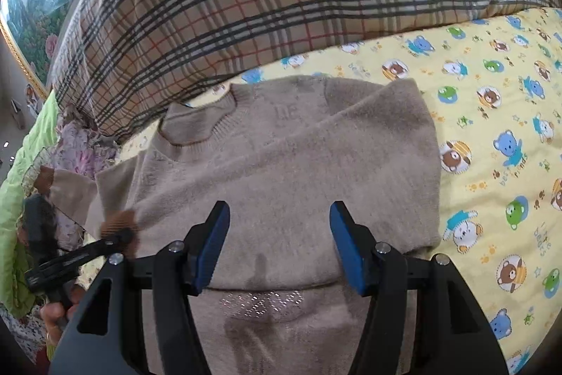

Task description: Fold small clothes

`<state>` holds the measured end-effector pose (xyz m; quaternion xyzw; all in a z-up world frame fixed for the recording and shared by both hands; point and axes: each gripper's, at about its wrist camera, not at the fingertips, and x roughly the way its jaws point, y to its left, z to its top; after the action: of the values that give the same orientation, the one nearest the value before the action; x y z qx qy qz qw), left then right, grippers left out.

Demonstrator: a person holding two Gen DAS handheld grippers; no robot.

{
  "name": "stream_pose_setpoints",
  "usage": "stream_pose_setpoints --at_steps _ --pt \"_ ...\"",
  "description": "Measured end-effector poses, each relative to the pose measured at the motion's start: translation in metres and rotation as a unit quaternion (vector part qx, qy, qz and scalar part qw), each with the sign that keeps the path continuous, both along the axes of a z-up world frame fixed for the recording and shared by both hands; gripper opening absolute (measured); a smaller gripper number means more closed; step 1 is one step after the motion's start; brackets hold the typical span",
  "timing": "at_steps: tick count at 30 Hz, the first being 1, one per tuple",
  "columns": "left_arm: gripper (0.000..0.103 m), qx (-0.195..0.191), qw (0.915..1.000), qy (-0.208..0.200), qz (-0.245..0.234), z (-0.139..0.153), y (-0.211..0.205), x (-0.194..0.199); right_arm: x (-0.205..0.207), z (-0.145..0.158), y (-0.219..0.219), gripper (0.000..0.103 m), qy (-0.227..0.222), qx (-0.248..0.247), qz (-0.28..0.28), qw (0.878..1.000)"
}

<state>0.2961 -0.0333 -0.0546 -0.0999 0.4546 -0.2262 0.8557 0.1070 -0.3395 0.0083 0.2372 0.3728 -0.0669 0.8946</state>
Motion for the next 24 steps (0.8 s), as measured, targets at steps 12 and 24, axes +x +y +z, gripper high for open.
stream_pose_setpoints --at_steps 12,24 --pt "0.032 -0.041 0.9939 0.059 0.083 -0.029 0.093 0.004 0.022 -0.044 0.002 0.060 0.078 0.001 -0.008 0.997" --pt "0.080 0.097 0.9373 0.007 0.335 0.002 0.261 0.078 -0.005 -0.006 0.071 0.060 0.014 0.025 0.055 0.998"
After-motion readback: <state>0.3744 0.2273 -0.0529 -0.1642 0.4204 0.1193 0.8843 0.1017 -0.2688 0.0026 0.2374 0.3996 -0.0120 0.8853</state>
